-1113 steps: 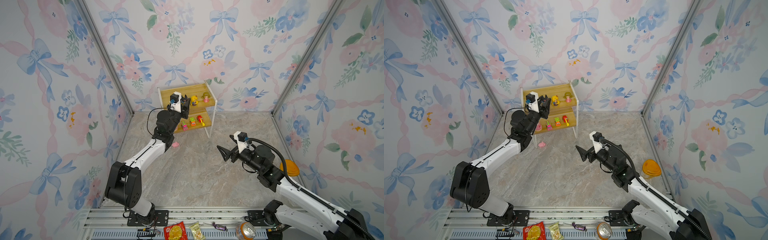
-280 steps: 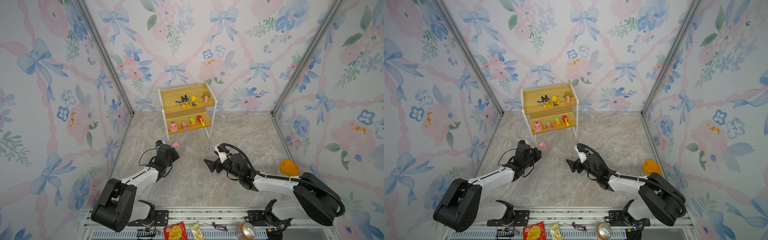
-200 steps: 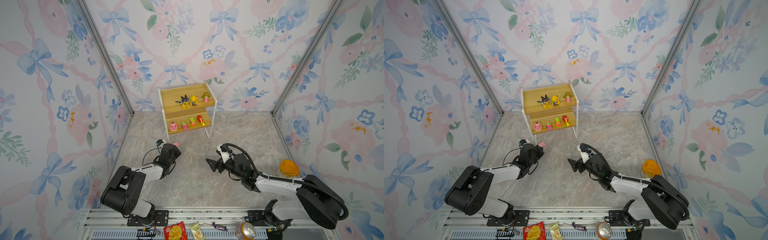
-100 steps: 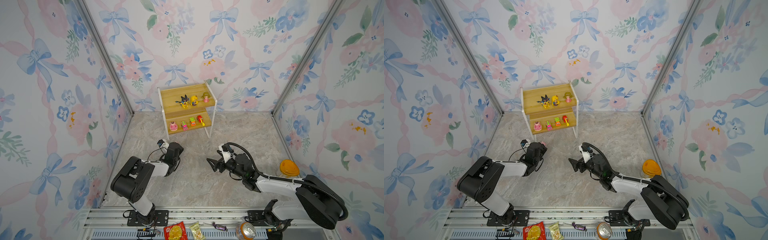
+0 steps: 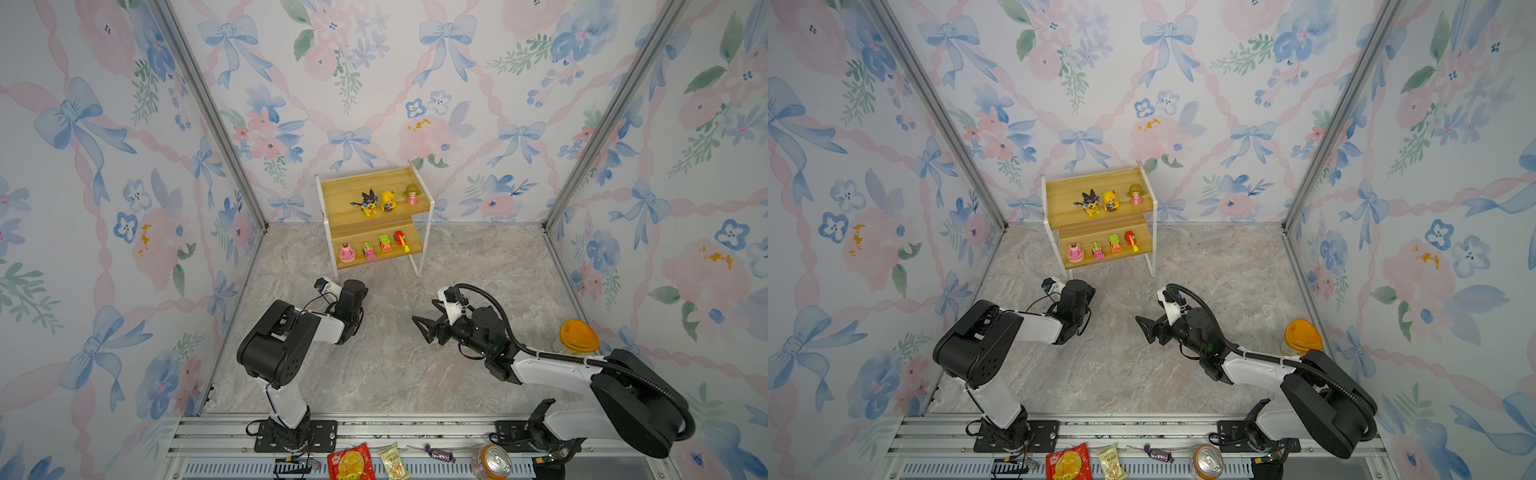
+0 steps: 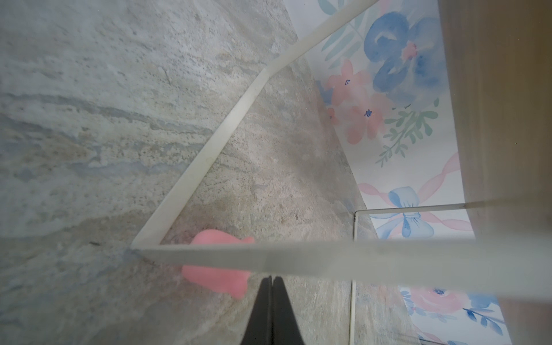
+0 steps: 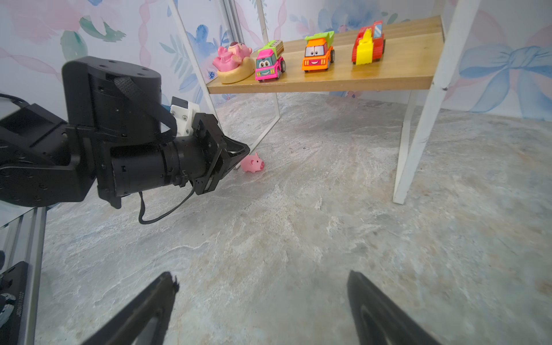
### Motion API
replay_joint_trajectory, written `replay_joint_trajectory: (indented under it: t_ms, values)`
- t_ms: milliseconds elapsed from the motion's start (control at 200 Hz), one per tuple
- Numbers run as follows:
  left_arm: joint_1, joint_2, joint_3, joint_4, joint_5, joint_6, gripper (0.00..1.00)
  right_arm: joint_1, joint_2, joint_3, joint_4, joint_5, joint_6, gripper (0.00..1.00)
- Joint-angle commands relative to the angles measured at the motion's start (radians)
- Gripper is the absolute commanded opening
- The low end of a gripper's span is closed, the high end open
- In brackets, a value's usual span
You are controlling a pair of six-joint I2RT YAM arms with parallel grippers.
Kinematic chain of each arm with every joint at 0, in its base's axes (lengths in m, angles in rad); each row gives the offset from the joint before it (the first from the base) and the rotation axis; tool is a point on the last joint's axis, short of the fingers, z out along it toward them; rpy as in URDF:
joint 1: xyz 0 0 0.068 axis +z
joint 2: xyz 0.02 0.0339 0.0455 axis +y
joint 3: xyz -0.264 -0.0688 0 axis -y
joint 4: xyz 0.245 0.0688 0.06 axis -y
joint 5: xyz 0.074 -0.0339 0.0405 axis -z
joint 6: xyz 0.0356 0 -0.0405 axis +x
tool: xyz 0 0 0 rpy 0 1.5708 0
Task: Place and organize the plastic toys onto the shelf
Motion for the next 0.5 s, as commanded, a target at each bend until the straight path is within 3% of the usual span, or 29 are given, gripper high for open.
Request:
replay_joint_trajectory:
  t_ms: [0,325,495]
  values:
    - [-0.002,0.024,0.023,0.013,-0.060,-0.016,0.00,-0.014,0.008,-0.019,0.049,-0.023,0.016,0.92]
    - [0.007,0.075,0.052,0.012,-0.047,0.011,0.00,-0.024,0.019,-0.018,0.062,-0.042,0.021,0.92]
    - [0.024,0.088,0.057,0.000,0.034,0.049,0.00,-0.026,0.028,-0.016,0.067,-0.047,0.025,0.92]
